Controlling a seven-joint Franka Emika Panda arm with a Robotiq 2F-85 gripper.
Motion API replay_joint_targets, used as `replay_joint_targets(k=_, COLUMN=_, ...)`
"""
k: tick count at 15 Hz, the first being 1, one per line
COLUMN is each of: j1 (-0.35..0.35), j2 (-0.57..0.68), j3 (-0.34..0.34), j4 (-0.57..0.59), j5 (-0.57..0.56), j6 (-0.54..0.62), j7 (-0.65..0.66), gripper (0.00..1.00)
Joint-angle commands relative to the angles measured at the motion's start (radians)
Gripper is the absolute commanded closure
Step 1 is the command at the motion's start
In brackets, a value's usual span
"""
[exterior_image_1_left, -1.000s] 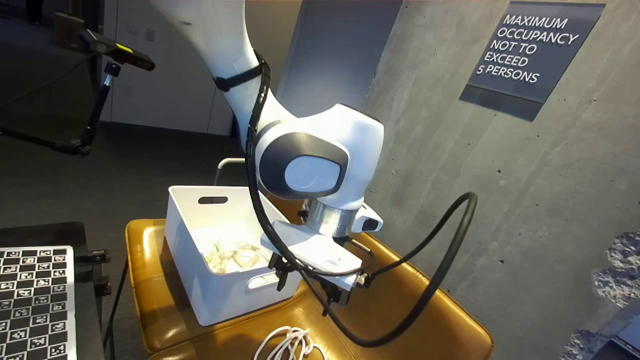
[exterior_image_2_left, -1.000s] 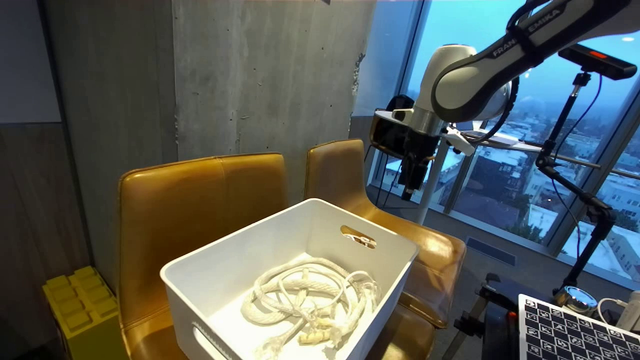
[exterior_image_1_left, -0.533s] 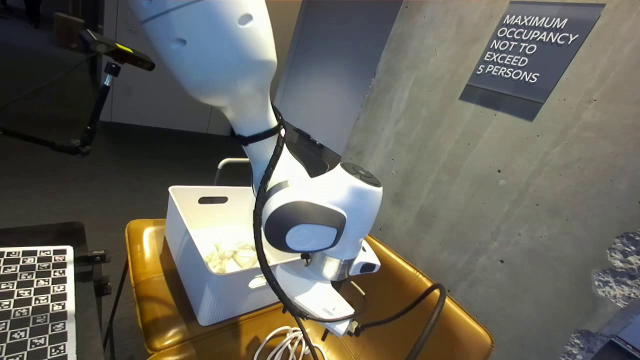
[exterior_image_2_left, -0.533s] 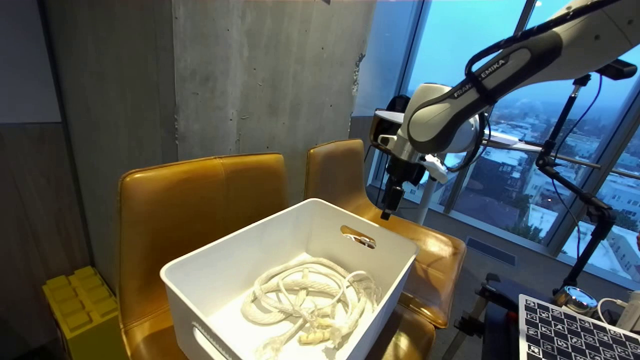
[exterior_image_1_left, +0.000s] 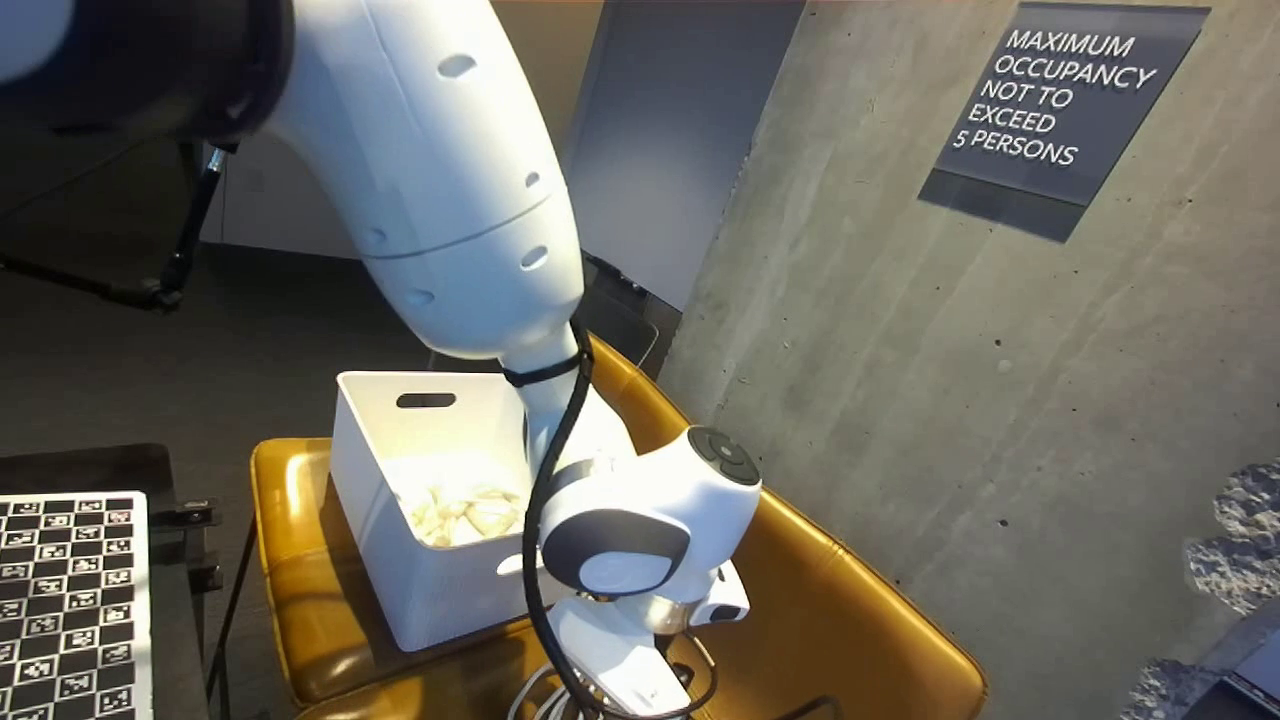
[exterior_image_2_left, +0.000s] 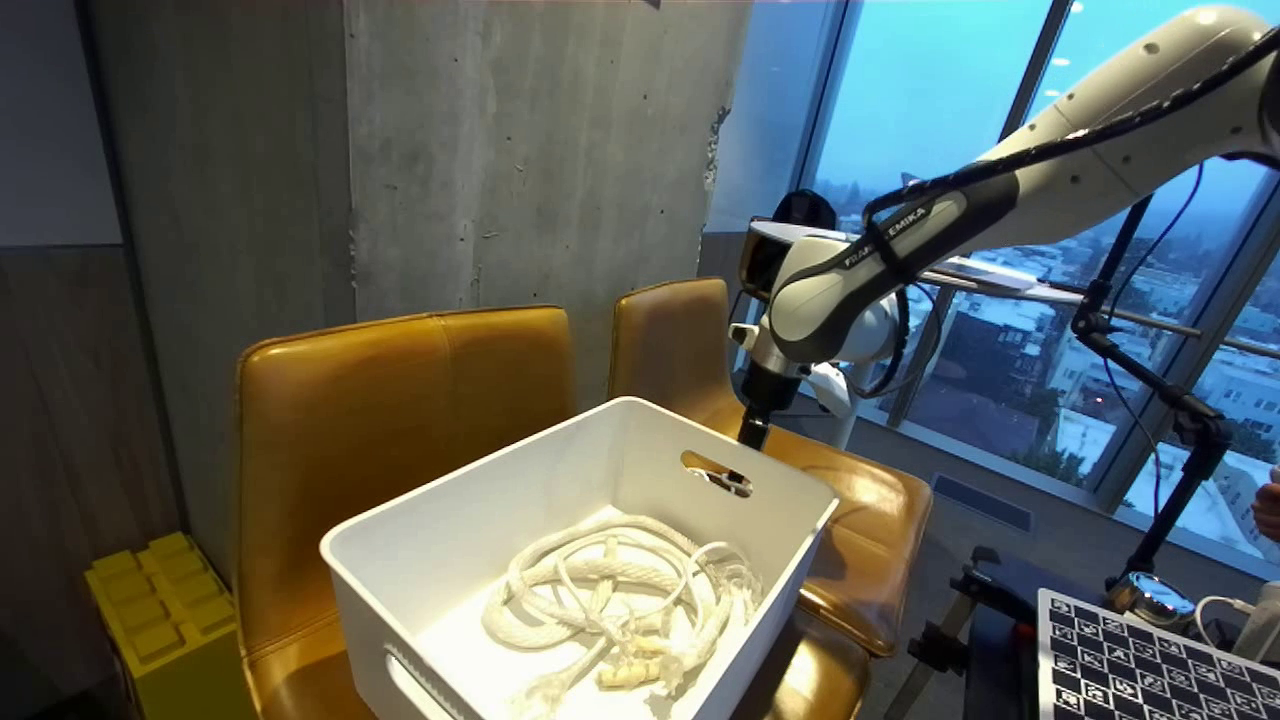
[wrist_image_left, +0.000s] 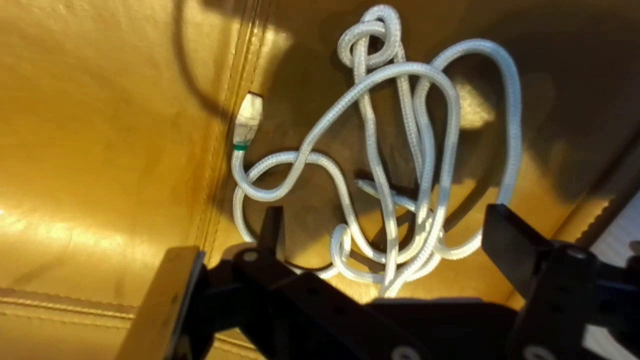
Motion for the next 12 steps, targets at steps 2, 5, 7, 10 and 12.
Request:
replay_joint_targets(k=2, j1=-0.011, j2=0.181, j3=0.01, j4=0.193, j5=0.002, j6=-0.06, j7=0.061, gripper=0.0)
replay_joint_targets(k=5, j1=-0.011, j2=0.281, j3=0.002, j4=0.28, j5=-0.006, j6=-0.092, j7=0.101, gripper=0.0)
replay_joint_targets(k=7, j1=-0.012, j2=0.326, j3=-0.003, j4=0.325, j5=-0.011, j6=-0.105, j7=0.118, gripper=0.28)
replay_joint_targets(k=10, j1=-0.015, j2=0.339, j3=-0.006, j4=0.358, j5=-0.014, j6=-0.153, j7=0.13, gripper=0.5)
replay_joint_targets(k=12, j1=-0.014, j2=0.339, j3=-0.013, j4=0.368, j5=-0.017, j6=-0.179, j7=0.135, gripper=0.65)
